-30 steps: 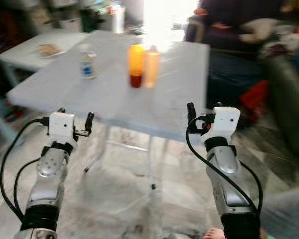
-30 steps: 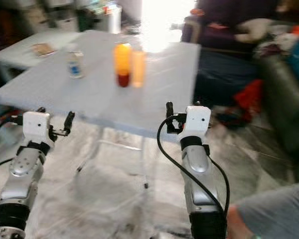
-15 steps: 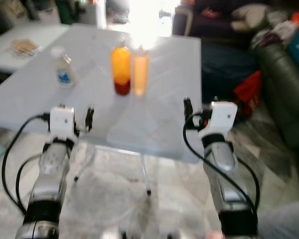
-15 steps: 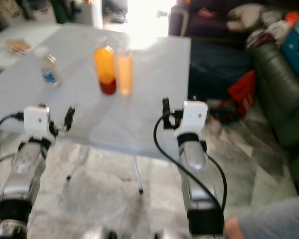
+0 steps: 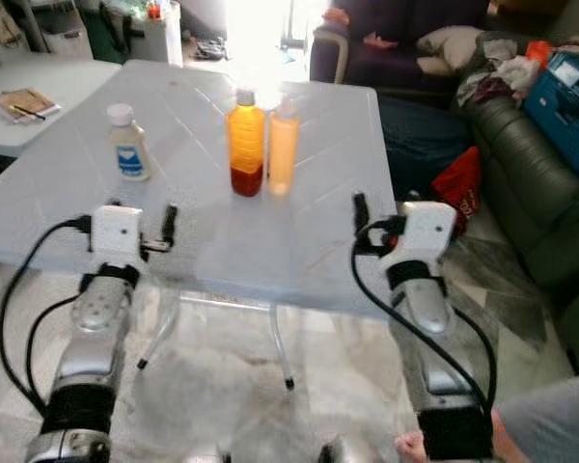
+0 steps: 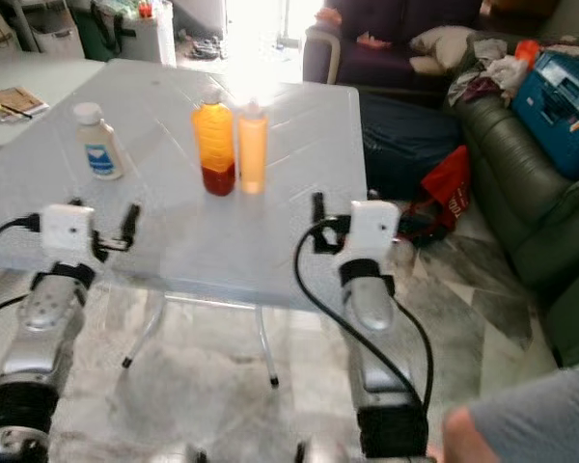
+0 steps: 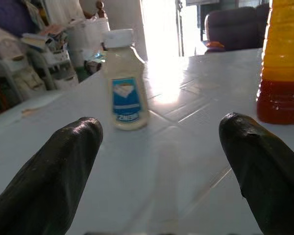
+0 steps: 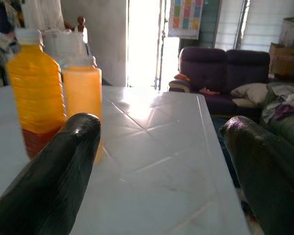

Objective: Restocking fridge

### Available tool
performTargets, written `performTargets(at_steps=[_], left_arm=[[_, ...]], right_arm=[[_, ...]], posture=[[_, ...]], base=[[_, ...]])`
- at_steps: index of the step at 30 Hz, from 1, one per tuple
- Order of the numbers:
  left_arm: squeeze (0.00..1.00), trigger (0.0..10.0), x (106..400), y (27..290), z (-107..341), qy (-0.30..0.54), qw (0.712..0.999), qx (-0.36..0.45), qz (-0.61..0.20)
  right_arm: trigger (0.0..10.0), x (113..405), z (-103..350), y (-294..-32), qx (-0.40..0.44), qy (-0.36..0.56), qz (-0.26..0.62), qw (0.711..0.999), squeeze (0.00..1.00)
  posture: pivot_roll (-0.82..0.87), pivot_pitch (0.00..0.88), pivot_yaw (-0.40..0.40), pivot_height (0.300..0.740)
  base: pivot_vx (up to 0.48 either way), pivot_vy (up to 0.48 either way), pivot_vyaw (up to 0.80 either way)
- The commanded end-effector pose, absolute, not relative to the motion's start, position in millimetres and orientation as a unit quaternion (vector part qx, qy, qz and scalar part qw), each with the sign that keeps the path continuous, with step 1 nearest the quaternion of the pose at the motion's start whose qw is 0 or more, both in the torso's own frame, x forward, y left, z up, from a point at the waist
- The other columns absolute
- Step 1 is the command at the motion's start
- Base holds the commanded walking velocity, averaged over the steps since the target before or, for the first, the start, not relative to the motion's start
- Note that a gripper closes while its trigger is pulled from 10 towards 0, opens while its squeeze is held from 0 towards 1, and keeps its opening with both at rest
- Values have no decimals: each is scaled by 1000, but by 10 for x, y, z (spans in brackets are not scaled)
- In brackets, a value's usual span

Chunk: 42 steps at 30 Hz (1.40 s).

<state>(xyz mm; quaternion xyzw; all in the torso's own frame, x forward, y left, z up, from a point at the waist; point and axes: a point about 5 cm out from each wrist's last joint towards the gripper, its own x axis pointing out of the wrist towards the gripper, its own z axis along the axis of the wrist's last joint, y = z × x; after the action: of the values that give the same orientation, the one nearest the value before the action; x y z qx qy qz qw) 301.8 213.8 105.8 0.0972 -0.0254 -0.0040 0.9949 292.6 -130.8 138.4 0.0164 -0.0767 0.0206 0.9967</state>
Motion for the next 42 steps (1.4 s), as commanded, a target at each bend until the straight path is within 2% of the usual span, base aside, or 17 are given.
performTargets(at_steps=[1,5,9,19,27,42], left_arm=[[0,10000,3072,2007,1104,-36,994,99,-27],[0,10000,3117,1941,1187,-53,993,101,-33],[0,10000,3119,1853,1295,-72,991,101,-40],[0,10000,2991,1889,1190,-60,993,89,-46],[0,10000,2960,1794,1134,-57,993,78,-61],[0,10000,2995,1764,1160,-61,994,62,-68]], right_arm=[[10000,2913,1340,-1436,7,-69,1,998,0],[10000,2912,1368,-1434,6,-74,-1,997,0],[10000,2938,1475,-1421,-3,-92,3,996,0],[10000,2923,1492,-1428,-8,-92,7,996,0],[10000,2827,1418,-1440,-6,-84,3,996,0],[10000,2833,1421,-1458,-3,-85,-2,996,0]], posture=[[-35,0,-22,740],[-38,1,-13,740],[-35,29,-11,740],[-43,44,-22,740],[-58,14,-24,740],[-59,10,-17,740]], base=[[0,469,0],[71,434,0],[77,0,0],[0,0,0],[347,0,573],[417,19,0]])
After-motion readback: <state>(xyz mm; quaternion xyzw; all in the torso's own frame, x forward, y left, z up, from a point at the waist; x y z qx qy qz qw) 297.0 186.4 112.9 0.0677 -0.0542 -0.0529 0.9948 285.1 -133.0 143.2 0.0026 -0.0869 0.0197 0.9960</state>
